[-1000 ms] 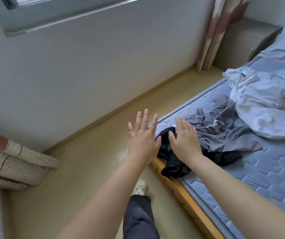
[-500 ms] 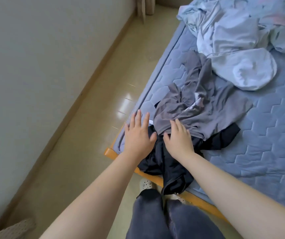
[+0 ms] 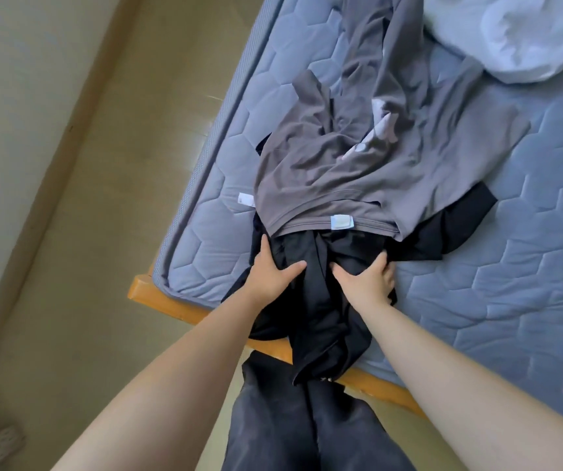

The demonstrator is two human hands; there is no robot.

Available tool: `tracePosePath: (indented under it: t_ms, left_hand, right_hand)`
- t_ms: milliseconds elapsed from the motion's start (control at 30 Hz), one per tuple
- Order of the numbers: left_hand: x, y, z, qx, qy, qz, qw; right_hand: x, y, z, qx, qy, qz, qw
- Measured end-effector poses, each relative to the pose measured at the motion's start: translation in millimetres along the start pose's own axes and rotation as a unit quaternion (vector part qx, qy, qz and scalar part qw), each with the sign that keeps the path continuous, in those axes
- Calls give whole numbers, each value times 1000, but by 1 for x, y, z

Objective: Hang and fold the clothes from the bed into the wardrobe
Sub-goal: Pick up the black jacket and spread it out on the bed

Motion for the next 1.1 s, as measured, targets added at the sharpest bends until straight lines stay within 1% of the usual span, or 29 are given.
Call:
tracePosePath:
  t_ms: [67, 133, 200, 233, 267, 300, 367, 400, 433, 500, 600, 667, 800, 867, 967, 1100]
  left_hand:
    - [8, -1, -5, -10, -58, 115, 992]
    - [17, 1, -6, -37, -104, 167, 980]
    - [29, 2, -6, -52, -126, 199, 970]
    - [35, 1, -6, -53, -125, 214, 967]
    - [42, 1, -4, -53, -120, 229, 965]
    - [49, 0, -2, -55, -114, 244, 961]
    - [61, 0, 7, -62, -103, 273, 955]
    - [66, 0, 12, -63, -92, 281, 953]
    - [69, -2, 16, -64, -80, 287, 952]
    - [71, -5, 23, -62, -68, 299, 950]
    - [65, -5, 37, -58, -81, 310, 945]
    - [59, -4, 48, -52, -83, 310, 946]
    - [43, 2, 72, -25, -44, 289, 956]
    - [35, 8, 86, -5, -22, 283, 959]
    - [24, 24, 112, 23, -8, 291, 956]
    - [11, 51, 156, 60, 18, 299, 952]
  right_hand:
    - [6, 3, -12, 3, -45, -46, 998]
    - [8, 4, -20, -6, -75, -48, 996]
    - [8, 8, -25, -18, -96, -30, 995]
    - [6, 11, -27, -23, -113, -40, 993]
    - [5, 13, -28, -22, -140, -75, 987]
    - [2, 15, -26, -12, -174, -136, 975]
    - [-5, 17, -21, 35, -242, -263, 933]
    - [-8, 17, -17, 57, -272, -301, 912]
    - [-11, 17, -14, 68, -298, -314, 899]
    - [-16, 16, -5, 64, -321, -312, 892]
    - [-18, 13, 11, 52, -303, -318, 897]
    - [-18, 10, 24, 56, -276, -307, 909]
    - [-23, 1, 51, 48, -239, -292, 925]
    - [-32, -5, 66, 26, -226, -294, 928]
    - [-51, -16, 87, -15, -212, -300, 930]
    - [-85, -35, 122, -95, -188, -267, 940]
Point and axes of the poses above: each hand's wrist, its own z-axis away from the middle knuckle, its own x-axis out of the palm, y = z × x, the point moved 2 cm from there along -z, towards the middle knuckle, and after that the axes turned 3 degrees about z, right-handed, at the moved point
